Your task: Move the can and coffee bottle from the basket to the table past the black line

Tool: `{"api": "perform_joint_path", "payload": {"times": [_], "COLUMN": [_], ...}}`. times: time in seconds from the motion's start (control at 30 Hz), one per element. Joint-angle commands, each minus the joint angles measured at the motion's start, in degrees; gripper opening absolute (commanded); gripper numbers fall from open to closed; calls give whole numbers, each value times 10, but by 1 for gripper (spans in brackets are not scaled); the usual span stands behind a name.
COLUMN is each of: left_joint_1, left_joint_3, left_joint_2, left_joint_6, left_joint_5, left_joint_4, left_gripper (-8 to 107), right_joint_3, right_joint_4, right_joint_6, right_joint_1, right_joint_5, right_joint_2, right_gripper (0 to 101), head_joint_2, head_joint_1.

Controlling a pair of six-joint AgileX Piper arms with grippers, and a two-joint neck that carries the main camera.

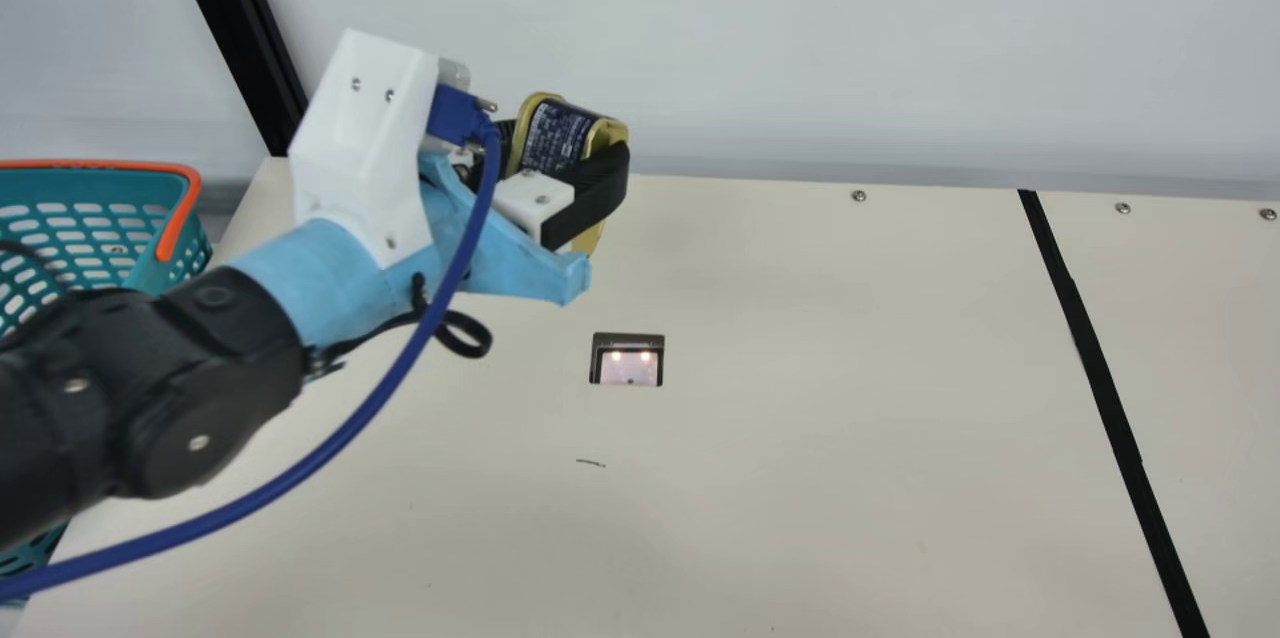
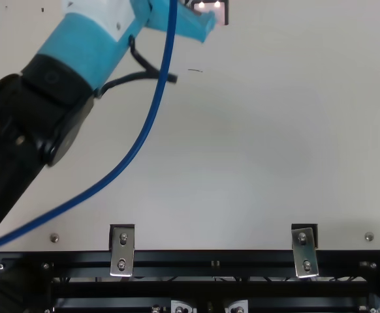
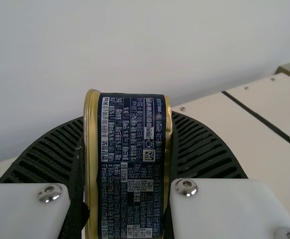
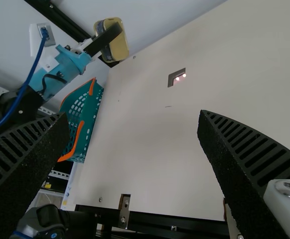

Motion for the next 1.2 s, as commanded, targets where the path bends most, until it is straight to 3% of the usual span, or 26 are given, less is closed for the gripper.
{"api": "perform_joint_path", "payload": {"times": [0.0, 0.13, 0.3, 0.5, 0.83, 1.17], "left_joint_1": [-11, -40, -33, 2, 18, -15], "left_joint_3": [-8, -20, -38, -58, -50, -50], "left_joint_2": [-23, -40, -48, -37, 11, 81], "left_joint_6": [-4, 49, 238, 486, 775, 888], "left_joint_5": [119, 213, 316, 391, 440, 441], "left_joint_4": [31, 21, -68, -170, -272, -312], "left_gripper": [10, 10, 10, 10, 10, 10], "right_joint_3": [0, 0, 0, 0, 0, 0], "right_joint_4": [0, 0, 0, 0, 0, 0], "right_joint_6": [0, 0, 0, 0, 0, 0], "right_joint_1": [0, 0, 0, 0, 0, 0], "right_joint_5": [0, 0, 0, 0, 0, 0], "right_joint_2": [0, 0, 0, 0, 0, 0], "right_gripper": [101, 101, 101, 101, 101, 101], "head_joint_2": [-1, -1, -1, -1, -1, -1], "head_joint_1": [-6, -6, -6, -6, -6, -6]}}
